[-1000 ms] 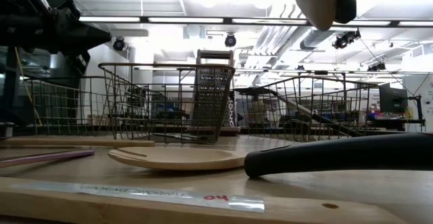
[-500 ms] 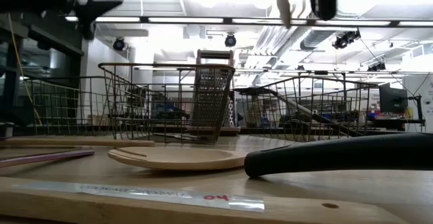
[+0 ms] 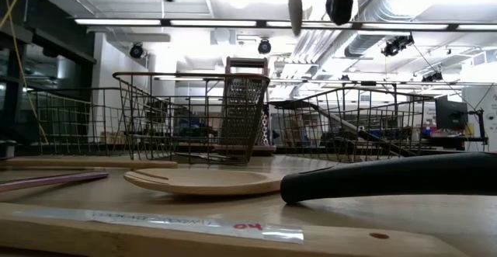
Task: Pick & Place Kitchen Items
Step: Put the brown serving spoon into the left wire basket
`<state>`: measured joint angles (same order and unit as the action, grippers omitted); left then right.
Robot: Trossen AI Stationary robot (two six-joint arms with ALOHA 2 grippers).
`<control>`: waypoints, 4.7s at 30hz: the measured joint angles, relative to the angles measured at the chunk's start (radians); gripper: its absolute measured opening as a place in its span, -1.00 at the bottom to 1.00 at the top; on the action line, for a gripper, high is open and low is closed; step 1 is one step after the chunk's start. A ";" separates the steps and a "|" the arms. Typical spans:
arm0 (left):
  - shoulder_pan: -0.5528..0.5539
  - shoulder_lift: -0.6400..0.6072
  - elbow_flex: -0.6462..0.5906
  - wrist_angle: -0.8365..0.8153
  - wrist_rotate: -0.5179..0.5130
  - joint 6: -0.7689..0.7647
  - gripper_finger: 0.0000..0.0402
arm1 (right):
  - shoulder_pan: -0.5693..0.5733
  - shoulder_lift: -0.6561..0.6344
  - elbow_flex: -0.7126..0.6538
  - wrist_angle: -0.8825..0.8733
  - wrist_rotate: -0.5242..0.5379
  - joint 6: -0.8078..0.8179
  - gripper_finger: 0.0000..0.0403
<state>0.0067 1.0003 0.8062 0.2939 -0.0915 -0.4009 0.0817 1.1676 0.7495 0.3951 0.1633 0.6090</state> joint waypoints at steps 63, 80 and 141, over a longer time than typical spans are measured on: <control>0.000 0.508 0.392 0.071 0.099 -0.078 -0.36 | -0.036 0.046 0.000 0.046 -0.173 -0.166 -0.61; -0.001 0.508 0.391 0.055 0.116 -0.049 -0.57 | -0.036 0.046 0.000 0.013 -0.198 -0.161 -0.42; 0.816 0.077 0.391 -1.088 -0.343 -0.030 -0.56 | -0.038 -0.151 0.000 -0.451 0.139 0.128 0.03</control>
<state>0.8224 1.0772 1.1973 -0.7943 -0.4342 -0.4309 0.0433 1.0168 0.7490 -0.0559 0.3025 0.7374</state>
